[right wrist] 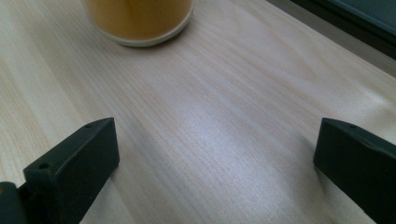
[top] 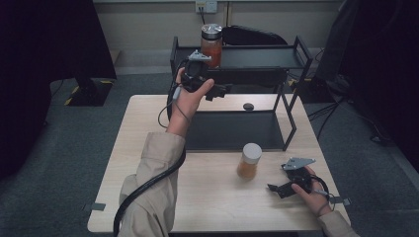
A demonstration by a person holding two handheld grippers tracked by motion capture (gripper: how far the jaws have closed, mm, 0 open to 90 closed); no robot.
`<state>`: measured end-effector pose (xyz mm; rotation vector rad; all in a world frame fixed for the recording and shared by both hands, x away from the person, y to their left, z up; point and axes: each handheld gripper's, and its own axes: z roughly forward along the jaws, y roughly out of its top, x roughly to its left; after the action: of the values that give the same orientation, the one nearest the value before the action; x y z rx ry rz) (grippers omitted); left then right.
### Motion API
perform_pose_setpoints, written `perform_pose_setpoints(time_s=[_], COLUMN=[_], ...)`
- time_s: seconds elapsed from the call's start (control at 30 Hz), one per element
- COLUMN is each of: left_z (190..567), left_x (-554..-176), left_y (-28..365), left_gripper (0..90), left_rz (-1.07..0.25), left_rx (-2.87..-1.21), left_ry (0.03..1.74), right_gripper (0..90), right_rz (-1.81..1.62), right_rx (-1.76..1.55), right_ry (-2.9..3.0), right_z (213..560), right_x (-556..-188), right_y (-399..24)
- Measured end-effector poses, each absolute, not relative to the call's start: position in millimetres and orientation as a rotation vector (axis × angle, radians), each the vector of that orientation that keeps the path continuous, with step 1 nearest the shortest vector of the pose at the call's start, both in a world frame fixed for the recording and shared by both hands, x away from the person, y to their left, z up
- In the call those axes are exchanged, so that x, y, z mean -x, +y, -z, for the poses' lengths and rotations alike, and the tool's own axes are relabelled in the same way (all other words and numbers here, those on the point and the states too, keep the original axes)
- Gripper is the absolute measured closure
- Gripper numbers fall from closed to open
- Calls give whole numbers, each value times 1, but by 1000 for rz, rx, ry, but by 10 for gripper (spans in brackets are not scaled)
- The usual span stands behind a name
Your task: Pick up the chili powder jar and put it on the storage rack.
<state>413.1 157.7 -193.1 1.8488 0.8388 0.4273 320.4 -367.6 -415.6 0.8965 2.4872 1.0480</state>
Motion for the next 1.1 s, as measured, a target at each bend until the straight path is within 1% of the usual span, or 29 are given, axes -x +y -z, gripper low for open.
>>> perform_pose_setpoints(time_s=[0.77,1.1], left_z=[262,283], left_x=[-420,-418], left_y=[168,171], left_gripper=[16,16], left_rz=[-345,-326], left_rx=[-1861,-1880], left_ry=[875,891], right_gripper=[0,0], right_rz=[-1049,-1050], right_rx=[-897,-897], right_ry=[2486,2486], right_z=[416,416], right_x=[-320,-320], right_y=[-368,-368])
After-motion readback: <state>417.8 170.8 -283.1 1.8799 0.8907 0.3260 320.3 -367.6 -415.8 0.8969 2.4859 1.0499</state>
